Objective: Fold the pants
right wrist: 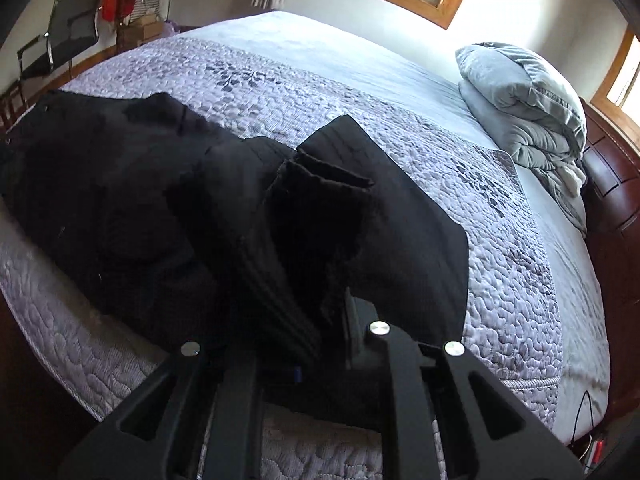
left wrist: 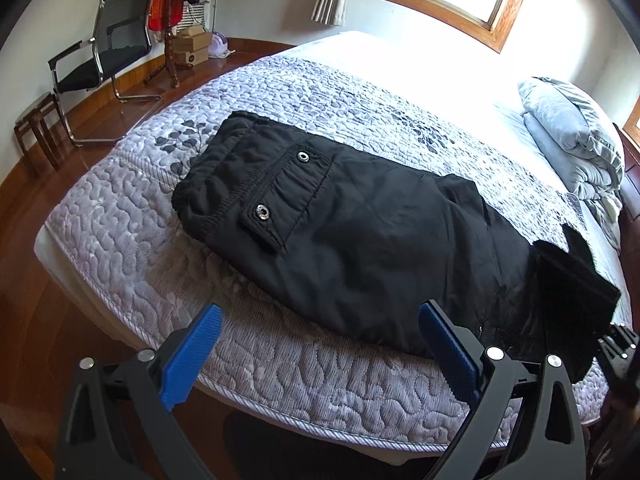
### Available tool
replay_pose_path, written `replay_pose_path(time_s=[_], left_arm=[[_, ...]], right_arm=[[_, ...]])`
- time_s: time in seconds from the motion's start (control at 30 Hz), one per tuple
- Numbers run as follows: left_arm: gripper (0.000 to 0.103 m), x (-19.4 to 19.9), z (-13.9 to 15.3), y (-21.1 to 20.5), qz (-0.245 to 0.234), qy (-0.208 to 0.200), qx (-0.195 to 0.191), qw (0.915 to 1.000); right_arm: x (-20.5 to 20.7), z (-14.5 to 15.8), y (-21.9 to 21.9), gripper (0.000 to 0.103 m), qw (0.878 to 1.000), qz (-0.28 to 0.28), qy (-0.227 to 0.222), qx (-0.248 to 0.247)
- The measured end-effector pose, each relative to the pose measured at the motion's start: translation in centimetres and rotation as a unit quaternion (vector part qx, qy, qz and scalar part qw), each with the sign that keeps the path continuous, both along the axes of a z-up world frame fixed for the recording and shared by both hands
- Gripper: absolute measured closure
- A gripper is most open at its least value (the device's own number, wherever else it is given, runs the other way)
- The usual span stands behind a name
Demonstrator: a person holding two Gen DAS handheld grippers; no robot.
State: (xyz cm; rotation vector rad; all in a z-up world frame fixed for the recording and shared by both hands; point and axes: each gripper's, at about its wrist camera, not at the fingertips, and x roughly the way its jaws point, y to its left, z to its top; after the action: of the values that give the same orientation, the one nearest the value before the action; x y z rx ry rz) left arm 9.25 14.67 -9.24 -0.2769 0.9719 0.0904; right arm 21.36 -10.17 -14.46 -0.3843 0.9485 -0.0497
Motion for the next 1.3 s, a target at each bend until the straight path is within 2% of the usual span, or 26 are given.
replay_pose_path(time_s=[0.2, 0.43, 0.6, 0.63, 0.67, 0.73, 0.77, 0.83, 0.87, 0.93, 0.97, 1.07, 1.2, 1.3], left_arm=[[0.004, 0.1, -0.9, 0.1, 0.002, 0.011, -0.008, 0.9999], [0.004, 0.4, -1.6, -0.2, 0.003, 0.02, -0.02, 0.9996], [0.004, 0.6, -1.9, -0.4, 0.003, 0.023, -0.024, 0.9994], [0.004, 0.6, -1.9, -0.4, 0.003, 0.023, -0.024, 0.9994], [0.004, 0.6, -2.0, -0.5, 0.002, 0.024, -0.024, 0.9994], [0.004, 0.7, -2.1, -0.6, 0.0, 0.026, -0.022, 0.9994], [0.004, 0.8, -2.1, -0.6, 0.0, 0.027, -0.021, 0.9994], [0.004, 0.8, -2.2, -0.6, 0.001, 0.027, -0.022, 0.9994], [0.004, 0.8, -2.2, -0.5, 0.002, 0.027, -0.025, 0.9993], [0.004, 0.8, -2.3, -0.5, 0.003, 0.028, -0.029, 0.9992], [0.004, 0.8, -2.4, -0.5, 0.003, 0.029, -0.03, 0.9991], [0.004, 0.9, -2.5, -0.7, 0.003, 0.03, -0.035, 0.9989], [0.004, 0.9, -2.6, -0.9, 0.001, 0.031, -0.041, 0.9987], [0.004, 0.9, -2.8, -1.1, -0.001, 0.036, -0.034, 0.9988]], right_arm=[[-0.5, -2.0, 2.5, 0.091, 0.999, 0.041, 0.015, -0.028], [-0.3, -3.1, 3.2, 0.09, 0.998, 0.043, 0.024, -0.029], [-0.1, -3.6, 3.0, 0.076, 0.998, 0.045, 0.035, -0.002], [-0.2, -3.6, 3.0, 0.069, 0.998, 0.048, 0.037, 0.003], [-0.4, -3.5, 3.1, 0.053, 0.998, 0.054, 0.042, 0.015], [-1.0, -3.0, 3.3, 0.037, 0.994, 0.073, 0.055, 0.058], [-1.5, -2.5, 3.5, 0.035, 0.992, 0.085, 0.055, 0.081], [-2.5, -1.5, 3.4, 0.036, 0.987, 0.098, 0.051, 0.117], [-2.8, -0.8, 2.9, 0.037, 0.982, 0.097, 0.048, 0.153], [-3.1, 0.3, 1.6, 0.037, 0.972, 0.078, 0.044, 0.218], [-3.1, 0.6, 1.1, 0.037, 0.969, 0.066, 0.044, 0.236], [-2.8, 0.8, 1.2, 0.037, 0.976, 0.056, 0.038, 0.206], [-2.0, -0.5, 2.2, 0.037, 0.981, 0.059, 0.056, 0.178], [-1.2, -1.5, 2.0, 0.049, 0.984, 0.053, 0.055, 0.16]])
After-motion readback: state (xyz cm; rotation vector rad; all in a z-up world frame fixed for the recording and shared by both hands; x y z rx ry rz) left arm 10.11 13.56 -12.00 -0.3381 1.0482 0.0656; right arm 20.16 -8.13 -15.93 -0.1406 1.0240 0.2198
